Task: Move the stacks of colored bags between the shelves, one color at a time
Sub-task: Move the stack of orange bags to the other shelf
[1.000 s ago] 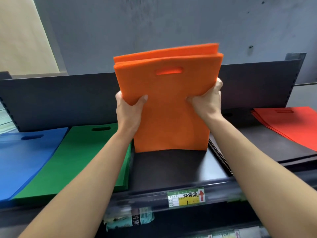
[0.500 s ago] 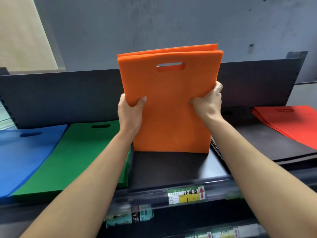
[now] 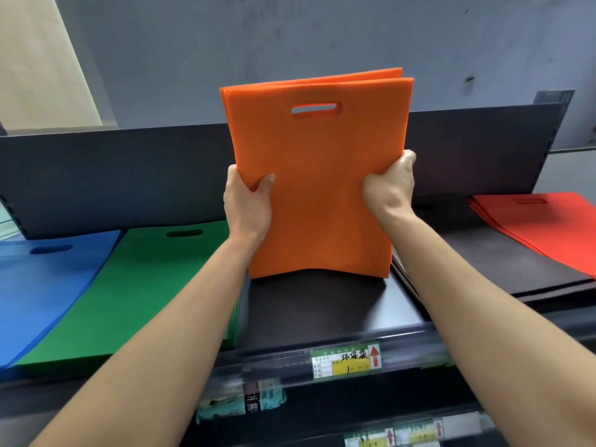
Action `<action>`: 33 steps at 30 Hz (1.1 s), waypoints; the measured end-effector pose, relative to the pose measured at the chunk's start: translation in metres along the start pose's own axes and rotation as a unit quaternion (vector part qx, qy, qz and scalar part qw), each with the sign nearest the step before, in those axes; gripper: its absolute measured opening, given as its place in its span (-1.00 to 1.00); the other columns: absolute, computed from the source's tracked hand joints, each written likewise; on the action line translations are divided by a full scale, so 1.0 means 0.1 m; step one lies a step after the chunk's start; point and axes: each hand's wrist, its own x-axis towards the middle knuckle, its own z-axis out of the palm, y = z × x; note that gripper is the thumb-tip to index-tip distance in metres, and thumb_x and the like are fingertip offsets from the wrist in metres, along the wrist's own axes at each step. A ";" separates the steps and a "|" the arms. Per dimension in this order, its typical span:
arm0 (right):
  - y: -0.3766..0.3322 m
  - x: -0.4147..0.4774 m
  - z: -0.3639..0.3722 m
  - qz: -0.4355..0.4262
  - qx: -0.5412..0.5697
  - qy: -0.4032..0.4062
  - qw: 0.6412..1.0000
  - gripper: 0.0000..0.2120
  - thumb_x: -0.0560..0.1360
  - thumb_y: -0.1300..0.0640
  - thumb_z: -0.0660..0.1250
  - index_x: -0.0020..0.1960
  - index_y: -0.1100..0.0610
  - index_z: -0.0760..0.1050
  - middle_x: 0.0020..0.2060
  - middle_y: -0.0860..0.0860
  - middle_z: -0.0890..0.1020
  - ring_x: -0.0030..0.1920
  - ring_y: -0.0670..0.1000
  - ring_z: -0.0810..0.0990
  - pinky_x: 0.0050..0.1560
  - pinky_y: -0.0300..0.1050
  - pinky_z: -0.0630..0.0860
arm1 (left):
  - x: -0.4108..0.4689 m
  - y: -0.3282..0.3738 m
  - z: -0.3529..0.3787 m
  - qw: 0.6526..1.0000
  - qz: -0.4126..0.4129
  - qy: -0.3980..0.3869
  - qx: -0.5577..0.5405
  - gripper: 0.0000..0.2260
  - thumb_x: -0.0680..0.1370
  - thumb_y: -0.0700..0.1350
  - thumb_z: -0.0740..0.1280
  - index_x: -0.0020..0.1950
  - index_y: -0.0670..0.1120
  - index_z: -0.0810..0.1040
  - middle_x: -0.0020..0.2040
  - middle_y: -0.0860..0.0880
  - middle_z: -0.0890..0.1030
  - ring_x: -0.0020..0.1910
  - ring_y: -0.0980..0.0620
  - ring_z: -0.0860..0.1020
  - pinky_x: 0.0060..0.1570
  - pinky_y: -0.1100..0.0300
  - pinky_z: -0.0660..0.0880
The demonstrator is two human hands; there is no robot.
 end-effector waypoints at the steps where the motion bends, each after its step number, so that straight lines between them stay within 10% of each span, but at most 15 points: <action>1: -0.05 0.03 -0.02 -0.008 -0.005 -0.002 1.000 -0.65 0.38 0.34 0.16 0.16 0.21 0.26 0.02 0.09 0.50 -0.03 0.10 0.52 -0.01 -0.01 0.50 | 0.04 0.06 -0.01 1.000 0.008 -0.001 0.012 -0.80 0.51 -0.12 0.36 0.07 -0.12 0.44 -0.14 0.10 0.53 -0.14 0.06 0.54 -0.01 0.11 0.52; 9: -0.19 0.25 -0.16 0.054 -0.183 -0.118 0.975 -0.70 0.45 0.29 0.32 0.16 0.36 0.46 0.07 0.16 0.58 0.06 0.14 0.59 0.05 0.09 0.55 | 0.30 0.28 -0.13 0.976 -0.086 -0.110 0.168 -0.76 0.46 -0.08 0.42 0.01 -0.21 0.52 -0.01 -0.11 0.60 -0.04 -0.08 0.59 0.07 0.00 0.55; 16: 0.25 0.15 -0.09 0.101 -0.312 -0.221 0.918 -0.78 0.52 0.26 0.26 0.13 0.32 0.42 -0.27 0.14 0.48 -0.41 0.02 0.36 -0.36 -0.16 0.36 | 0.09 -0.19 -0.09 0.933 -0.218 -0.187 0.217 -0.70 0.48 -0.16 0.40 0.14 -0.27 0.45 0.08 -0.15 0.55 0.08 -0.15 0.54 0.12 0.04 0.48; 21: 0.52 0.22 0.03 0.105 -0.334 -0.245 0.904 -0.82 0.49 0.30 0.27 0.10 0.29 0.45 -0.35 0.09 0.41 -0.39 0.02 0.37 -0.26 -0.13 0.37 | 0.07 -0.45 -0.06 0.908 -0.248 -0.206 0.269 -0.79 0.51 -0.29 0.29 -0.29 -0.14 0.34 -0.26 -0.09 0.46 -0.15 -0.11 0.48 -0.17 0.14 0.40; 33: 0.95 0.26 0.20 0.099 -0.356 -0.254 0.894 -0.93 0.47 0.36 0.20 -0.10 0.28 0.45 -0.42 0.14 0.43 -0.48 0.08 0.41 -0.53 -0.23 0.28 | 0.04 -0.78 0.01 0.887 -0.236 -0.211 0.335 -0.73 0.48 -0.28 0.34 -0.34 -0.14 0.29 -0.33 -0.06 0.39 -0.19 -0.10 0.44 -0.20 0.13 0.38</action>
